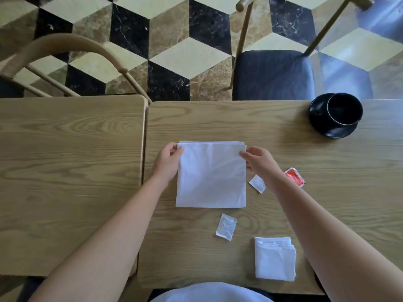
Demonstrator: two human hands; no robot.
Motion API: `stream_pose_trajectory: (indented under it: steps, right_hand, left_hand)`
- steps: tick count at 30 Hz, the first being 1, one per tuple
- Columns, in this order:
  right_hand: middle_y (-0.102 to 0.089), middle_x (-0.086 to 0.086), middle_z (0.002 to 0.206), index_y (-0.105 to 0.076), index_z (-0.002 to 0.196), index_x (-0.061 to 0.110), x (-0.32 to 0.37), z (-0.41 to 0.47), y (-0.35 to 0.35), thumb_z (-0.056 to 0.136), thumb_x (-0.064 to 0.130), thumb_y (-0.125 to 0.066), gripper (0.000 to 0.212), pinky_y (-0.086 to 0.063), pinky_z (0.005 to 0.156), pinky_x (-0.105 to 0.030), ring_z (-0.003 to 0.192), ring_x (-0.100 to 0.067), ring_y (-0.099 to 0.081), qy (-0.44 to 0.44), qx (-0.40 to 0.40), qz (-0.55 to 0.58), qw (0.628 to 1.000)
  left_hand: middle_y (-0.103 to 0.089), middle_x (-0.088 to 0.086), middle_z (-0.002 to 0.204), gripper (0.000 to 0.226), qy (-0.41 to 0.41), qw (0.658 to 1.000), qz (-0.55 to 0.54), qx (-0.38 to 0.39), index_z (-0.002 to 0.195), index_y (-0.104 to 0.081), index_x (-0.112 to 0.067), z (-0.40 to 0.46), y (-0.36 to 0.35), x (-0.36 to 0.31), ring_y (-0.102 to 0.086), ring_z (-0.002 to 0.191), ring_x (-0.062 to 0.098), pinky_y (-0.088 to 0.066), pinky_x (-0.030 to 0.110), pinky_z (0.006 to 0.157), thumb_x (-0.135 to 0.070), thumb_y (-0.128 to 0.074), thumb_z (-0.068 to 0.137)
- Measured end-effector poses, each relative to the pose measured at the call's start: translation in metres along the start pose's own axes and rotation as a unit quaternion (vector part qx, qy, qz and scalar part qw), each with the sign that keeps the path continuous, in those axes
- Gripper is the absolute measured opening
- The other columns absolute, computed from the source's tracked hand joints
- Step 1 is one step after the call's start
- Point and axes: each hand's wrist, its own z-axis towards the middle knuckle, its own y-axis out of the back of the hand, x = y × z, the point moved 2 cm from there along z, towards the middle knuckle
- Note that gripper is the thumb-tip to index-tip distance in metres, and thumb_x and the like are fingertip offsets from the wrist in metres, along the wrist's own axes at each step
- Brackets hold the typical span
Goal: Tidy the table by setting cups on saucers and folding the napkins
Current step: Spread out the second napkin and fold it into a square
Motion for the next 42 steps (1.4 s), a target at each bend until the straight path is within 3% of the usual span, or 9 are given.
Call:
stream_pose_trajectory:
  steps: [5,13,18,20,24,27,31,34,42]
  right_hand:
    - [-0.077,-0.017,0.100,-0.072,0.092,0.013,0.002,0.023,-0.005,0.084,0.034,-0.063,0.025,-0.057,0.092,-0.057,0.090,-0.034,-0.076,-0.019,-0.008,-0.030,0.999]
    - [-0.071,0.000,0.083,-0.070,0.095,0.011,0.005,0.031,-0.007,0.090,0.027,-0.059,0.020,-0.061,0.075,-0.042,0.072,-0.025,-0.070,-0.005,-0.041,-0.099,0.994]
    - [-0.061,-0.001,0.101,-0.060,0.110,0.012,-0.004,-0.004,-0.011,0.089,0.021,-0.057,0.023,-0.038,0.072,-0.029,0.084,-0.017,-0.057,0.070,-0.172,-0.133,0.973]
    - [-0.062,0.000,0.095,-0.063,0.107,0.016,-0.016,-0.030,-0.025,0.091,0.019,-0.058,0.017,-0.040,0.069,-0.029,0.078,-0.015,-0.059,0.088,-0.124,-0.127,0.980]
    - [-0.068,-0.001,0.087,-0.067,0.104,0.016,-0.046,-0.071,-0.071,0.090,0.016,-0.061,0.015,-0.055,0.074,-0.038,0.082,-0.026,-0.071,0.031,0.070,-0.102,0.992]
    - [-0.068,0.002,0.086,-0.066,0.103,0.018,-0.061,-0.086,-0.097,0.091,0.015,-0.062,0.012,-0.057,0.078,-0.041,0.079,-0.024,-0.072,-0.004,0.128,-0.072,0.989]
    - [-0.070,-0.004,0.086,-0.064,0.104,0.013,-0.074,-0.084,-0.104,0.092,0.010,-0.061,0.012,-0.058,0.075,-0.042,0.070,-0.017,-0.069,-0.044,0.130,-0.049,0.989]
    - [-0.070,-0.008,0.090,-0.065,0.107,0.007,-0.074,-0.072,-0.093,0.093,0.007,-0.056,0.016,-0.053,0.052,-0.023,0.064,-0.019,-0.069,-0.072,0.127,-0.059,0.988]
    - [-0.080,-0.003,0.088,-0.066,0.095,0.014,-0.071,-0.051,-0.035,0.092,0.011,-0.052,0.015,-0.048,0.045,-0.019,0.063,-0.015,-0.074,-0.142,0.116,-0.060,0.981]
  left_hand:
    - [-0.064,-0.009,0.079,0.018,0.003,0.996,0.055,-0.064,0.077,-0.063,-0.025,0.029,-0.008,0.003,-0.056,0.074,0.011,-0.041,0.027,0.065,-0.034,-0.066,0.091]
    - [-0.055,-0.007,0.068,0.026,0.039,0.986,0.096,-0.129,0.078,-0.060,-0.013,0.044,-0.012,0.010,-0.050,0.066,0.016,-0.037,0.028,0.057,-0.035,-0.072,0.085]
    - [-0.055,-0.011,0.067,0.025,-0.005,0.975,0.082,-0.204,0.077,-0.049,-0.020,0.006,-0.011,0.000,-0.050,0.056,0.000,-0.038,0.019,0.053,-0.041,-0.058,0.086]
    - [-0.055,-0.011,0.060,0.024,-0.049,0.983,0.094,-0.148,0.074,-0.050,-0.019,-0.022,-0.017,0.008,-0.049,0.053,0.000,-0.034,0.014,0.048,-0.036,-0.056,0.090]
    - [-0.064,-0.001,0.063,0.021,-0.101,0.983,0.143,0.055,0.074,-0.060,-0.017,-0.074,-0.041,0.041,-0.061,0.062,0.020,-0.048,0.034,0.063,-0.026,-0.060,0.093]
    - [-0.067,-0.008,0.068,0.016,-0.105,0.982,0.130,0.088,0.077,-0.063,-0.023,-0.087,-0.047,0.059,-0.061,0.063,0.007,-0.048,0.023,0.063,-0.031,-0.060,0.090]
    - [-0.071,-0.003,0.066,0.013,-0.006,0.993,0.068,0.096,0.080,-0.064,-0.023,-0.076,-0.048,0.076,-0.069,0.065,0.013,-0.053,0.024,0.063,-0.026,-0.059,0.092]
    - [-0.070,0.005,0.059,0.016,0.079,0.994,0.015,0.080,0.088,-0.063,-0.008,-0.059,-0.041,0.083,-0.071,0.058,0.023,-0.055,0.028,0.053,-0.019,-0.056,0.097]
    - [-0.072,0.025,0.064,0.065,0.253,0.956,0.078,0.124,0.080,-0.066,0.004,-0.025,-0.003,0.078,-0.074,0.057,0.036,-0.055,0.029,0.047,-0.058,-0.048,0.092]
